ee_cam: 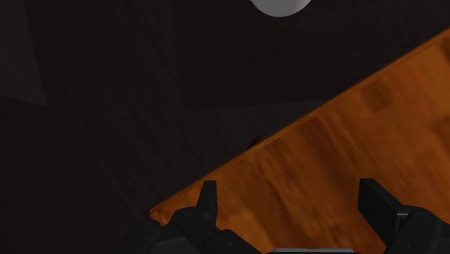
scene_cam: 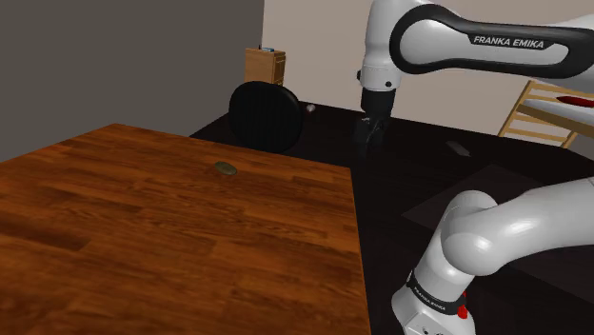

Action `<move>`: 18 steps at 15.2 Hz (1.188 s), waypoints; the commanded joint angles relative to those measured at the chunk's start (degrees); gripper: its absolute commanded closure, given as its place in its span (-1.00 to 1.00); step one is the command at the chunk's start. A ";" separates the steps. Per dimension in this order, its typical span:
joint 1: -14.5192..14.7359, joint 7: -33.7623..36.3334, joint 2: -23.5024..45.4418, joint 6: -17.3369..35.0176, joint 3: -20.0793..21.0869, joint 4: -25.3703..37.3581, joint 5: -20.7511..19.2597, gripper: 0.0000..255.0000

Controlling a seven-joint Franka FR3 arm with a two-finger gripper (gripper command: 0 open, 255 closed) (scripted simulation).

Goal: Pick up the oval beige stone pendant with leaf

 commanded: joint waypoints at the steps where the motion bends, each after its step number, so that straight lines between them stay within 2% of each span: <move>1: 0.00 0.00 0.00 0.00 0.00 0.00 0.00 -1.00; 9: 0.36 5.17 16.00 10.60 3.11 5.85 2.47 -1.00; 18: 0.63 10.50 35.09 18.14 6.05 18.02 2.68 -1.00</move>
